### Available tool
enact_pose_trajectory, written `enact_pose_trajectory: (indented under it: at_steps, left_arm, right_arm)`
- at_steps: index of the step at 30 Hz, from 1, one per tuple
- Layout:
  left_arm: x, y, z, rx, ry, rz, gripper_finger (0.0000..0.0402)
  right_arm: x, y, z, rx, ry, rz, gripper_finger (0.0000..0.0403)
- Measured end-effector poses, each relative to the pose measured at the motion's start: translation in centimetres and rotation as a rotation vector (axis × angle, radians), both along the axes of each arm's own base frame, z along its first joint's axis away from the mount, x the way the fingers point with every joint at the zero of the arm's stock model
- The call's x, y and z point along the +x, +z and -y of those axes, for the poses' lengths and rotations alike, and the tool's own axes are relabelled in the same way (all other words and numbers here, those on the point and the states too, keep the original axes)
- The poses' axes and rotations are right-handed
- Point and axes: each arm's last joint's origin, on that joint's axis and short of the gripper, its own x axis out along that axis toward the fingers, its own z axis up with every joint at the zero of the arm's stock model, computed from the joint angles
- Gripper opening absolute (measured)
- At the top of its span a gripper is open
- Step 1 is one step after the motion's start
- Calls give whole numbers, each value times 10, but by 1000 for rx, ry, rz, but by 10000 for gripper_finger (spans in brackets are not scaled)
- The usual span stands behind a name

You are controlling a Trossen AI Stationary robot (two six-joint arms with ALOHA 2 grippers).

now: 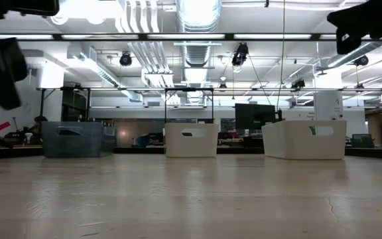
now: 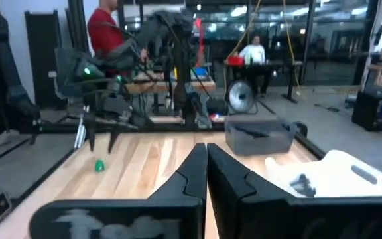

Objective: Pick and place Stapler, Stapler remover, tape
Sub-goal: Put the green stapler into the black bin

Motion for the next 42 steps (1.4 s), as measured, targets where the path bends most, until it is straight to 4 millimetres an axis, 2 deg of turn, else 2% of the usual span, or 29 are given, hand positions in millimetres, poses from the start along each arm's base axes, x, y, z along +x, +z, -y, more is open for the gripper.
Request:
enact_pose_trajectory:
  at_steps: [3, 7, 12, 16, 19, 23, 27, 38, 42]
  left_arm:
    - [10, -5, 13, -13, -8, -40, 183]
    - [19, -16, 22, 62, -17, -153, 183]
    - [18, -15, 24, 159, 2, -360, 183]
    - [23, -2, 34, 101, 23, -327, 183]
    - [23, -6, 36, 81, 26, -358, 183]
    - [21, -14, 39, 11, 62, -441, 183]
    - [20, -24, 37, 33, 84, -467, 183]
    - [28, -47, 37, 87, 174, -464, 182]
    - [28, -47, 37, 60, 211, -479, 165]
  right_arm:
    - [-2, -3, 0, 2, 1, -2, 8]
    - [2, -17, 0, 64, 20, -44, 8]
    - [12, -39, 0, 188, 15, -138, 8]
    - [17, -56, 0, 184, 7, -203, 8]
    - [20, -68, 0, 188, 3, -248, 8]
    - [22, -70, 1, 191, -1, -256, 9]
    - [24, -73, 1, 191, -5, -276, 9]
    - [24, -73, 1, 191, -8, -280, 9]
    - [24, -73, 1, 191, -8, -280, 9]
